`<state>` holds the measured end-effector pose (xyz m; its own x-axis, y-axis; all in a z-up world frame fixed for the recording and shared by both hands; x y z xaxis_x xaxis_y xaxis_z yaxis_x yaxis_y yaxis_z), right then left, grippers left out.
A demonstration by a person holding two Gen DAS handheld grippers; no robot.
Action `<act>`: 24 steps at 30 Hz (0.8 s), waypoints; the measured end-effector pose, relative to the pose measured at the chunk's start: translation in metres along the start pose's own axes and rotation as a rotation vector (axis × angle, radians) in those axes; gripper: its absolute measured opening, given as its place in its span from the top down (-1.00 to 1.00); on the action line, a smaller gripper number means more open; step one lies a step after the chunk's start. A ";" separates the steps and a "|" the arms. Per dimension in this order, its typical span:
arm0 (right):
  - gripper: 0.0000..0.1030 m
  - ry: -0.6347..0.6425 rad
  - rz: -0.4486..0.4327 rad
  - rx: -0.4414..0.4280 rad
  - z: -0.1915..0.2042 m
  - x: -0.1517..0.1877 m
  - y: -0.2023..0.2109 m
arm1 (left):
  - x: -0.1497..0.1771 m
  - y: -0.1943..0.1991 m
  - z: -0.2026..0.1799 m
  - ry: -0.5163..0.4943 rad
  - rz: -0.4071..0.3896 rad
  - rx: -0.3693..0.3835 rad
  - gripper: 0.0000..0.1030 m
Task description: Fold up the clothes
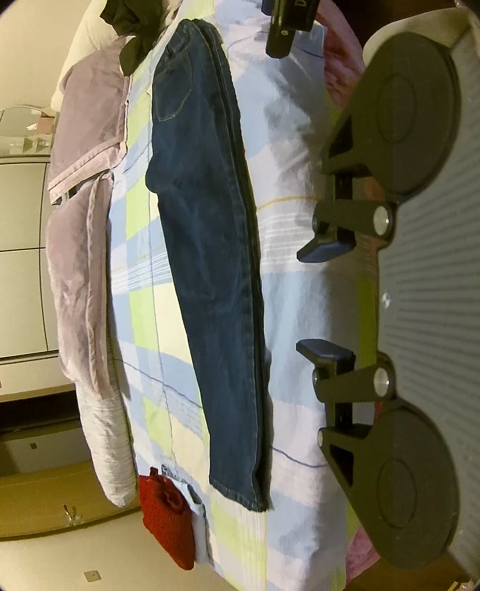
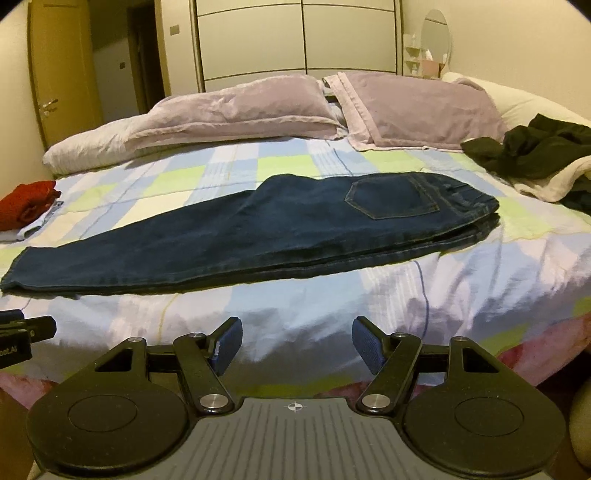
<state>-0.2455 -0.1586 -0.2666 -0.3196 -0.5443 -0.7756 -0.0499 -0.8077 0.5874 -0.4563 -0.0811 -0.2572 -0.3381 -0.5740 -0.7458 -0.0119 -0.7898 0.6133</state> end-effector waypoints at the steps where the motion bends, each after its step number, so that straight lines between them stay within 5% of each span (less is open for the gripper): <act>1: -0.34 0.000 -0.001 -0.001 0.002 0.001 0.003 | 0.001 0.004 0.002 0.002 -0.004 0.000 0.19; 24: -0.34 0.061 -0.048 -0.045 0.033 0.006 0.032 | 0.015 0.033 0.032 0.072 -0.038 0.003 0.16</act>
<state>-0.2799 -0.1803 -0.2450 -0.2594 -0.5161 -0.8163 -0.0209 -0.8421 0.5390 -0.4915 -0.1086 -0.2395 -0.2684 -0.5576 -0.7855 -0.0263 -0.8109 0.5846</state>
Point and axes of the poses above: each gripper's, at about its wrist camera, not at the fingertips, and y roughly against the way its jaws point, z to its left, x to its underside, the point moved 2 cm from there along -y, roughly the way its jaws point, and after that the axes turned 14 degrees about -x, right-handed, at the moved point
